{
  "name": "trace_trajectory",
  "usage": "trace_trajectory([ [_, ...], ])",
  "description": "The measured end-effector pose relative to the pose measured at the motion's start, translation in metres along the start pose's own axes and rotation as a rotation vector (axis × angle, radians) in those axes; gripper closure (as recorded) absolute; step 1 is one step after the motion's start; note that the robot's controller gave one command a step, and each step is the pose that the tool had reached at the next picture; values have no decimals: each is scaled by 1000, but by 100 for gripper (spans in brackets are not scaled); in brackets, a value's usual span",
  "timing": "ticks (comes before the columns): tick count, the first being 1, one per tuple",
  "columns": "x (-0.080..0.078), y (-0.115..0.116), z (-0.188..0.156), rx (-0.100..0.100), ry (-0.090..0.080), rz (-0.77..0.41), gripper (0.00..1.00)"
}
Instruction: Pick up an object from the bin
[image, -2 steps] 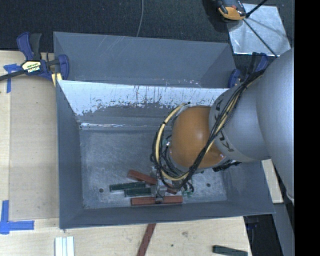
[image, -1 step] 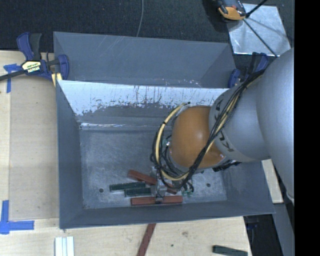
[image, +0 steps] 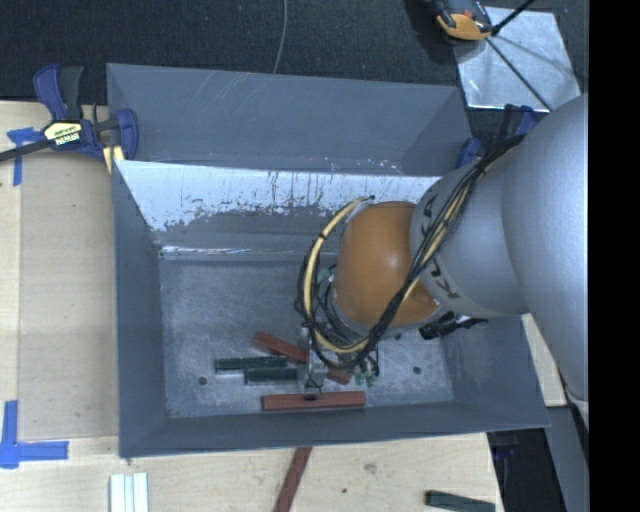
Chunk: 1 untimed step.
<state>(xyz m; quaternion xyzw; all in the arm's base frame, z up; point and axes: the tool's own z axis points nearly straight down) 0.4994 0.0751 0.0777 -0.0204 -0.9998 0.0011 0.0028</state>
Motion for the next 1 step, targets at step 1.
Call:
trace_trajectory([
  [1,-6,-21,-131,-2,-7,13,100],
])
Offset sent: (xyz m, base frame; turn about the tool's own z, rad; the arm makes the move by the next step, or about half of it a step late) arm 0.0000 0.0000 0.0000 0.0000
